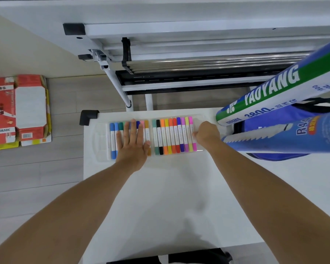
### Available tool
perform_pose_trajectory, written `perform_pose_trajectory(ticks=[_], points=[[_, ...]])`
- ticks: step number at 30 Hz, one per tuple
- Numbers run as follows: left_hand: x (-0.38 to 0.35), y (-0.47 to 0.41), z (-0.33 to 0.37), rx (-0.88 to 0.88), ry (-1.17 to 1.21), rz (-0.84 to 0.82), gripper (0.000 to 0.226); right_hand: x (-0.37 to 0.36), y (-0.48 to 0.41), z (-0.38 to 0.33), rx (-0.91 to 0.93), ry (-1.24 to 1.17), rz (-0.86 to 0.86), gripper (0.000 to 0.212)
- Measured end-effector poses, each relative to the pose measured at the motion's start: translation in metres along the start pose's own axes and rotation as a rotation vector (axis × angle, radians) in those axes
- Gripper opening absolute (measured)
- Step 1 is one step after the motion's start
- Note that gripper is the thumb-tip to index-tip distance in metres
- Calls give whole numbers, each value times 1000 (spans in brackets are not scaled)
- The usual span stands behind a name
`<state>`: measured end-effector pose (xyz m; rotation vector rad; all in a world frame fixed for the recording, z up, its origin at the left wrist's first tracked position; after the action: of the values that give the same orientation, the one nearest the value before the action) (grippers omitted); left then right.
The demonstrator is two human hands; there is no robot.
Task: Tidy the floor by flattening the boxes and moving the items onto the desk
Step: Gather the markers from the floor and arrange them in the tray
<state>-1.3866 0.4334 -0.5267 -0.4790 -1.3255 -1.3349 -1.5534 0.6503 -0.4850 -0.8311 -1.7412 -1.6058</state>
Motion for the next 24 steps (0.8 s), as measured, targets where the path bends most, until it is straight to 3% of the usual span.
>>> perform_pose_trajectory(ticks=[8, 11, 14, 16, 19, 24], points=[[4, 39, -51, -60, -16, -61, 71, -42, 51, -24, 111, 37, -35, 17], [5, 57, -76, -53, -33, -78, 71, -58, 82, -50, 278, 123, 75, 22], [9, 76, -92, -33, -16, -50, 68, -79, 118, -76, 524, 228, 208, 39], [14, 88, -107, 22, -21, 7, 66, -99, 134, -87, 597, 234, 155, 59], [23, 102, -137, 91, -39, 53, 67, -126, 142, -93, 518, 259, 4, 74], [30, 114, -188, 301, 29, 38, 68, -137, 143, -96, 456, 317, -11, 77]])
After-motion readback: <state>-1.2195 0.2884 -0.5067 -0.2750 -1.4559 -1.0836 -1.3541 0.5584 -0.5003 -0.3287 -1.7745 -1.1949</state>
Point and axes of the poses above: each hand's wrist, its own y-axis away from the middle knuckle, its own x-axis out of the back of the hand, z = x × y, the point moved 4 cm from there along -y, towards the middle knuckle, and after that the axes turned 4 degrees about y, right-handed, at the moved point
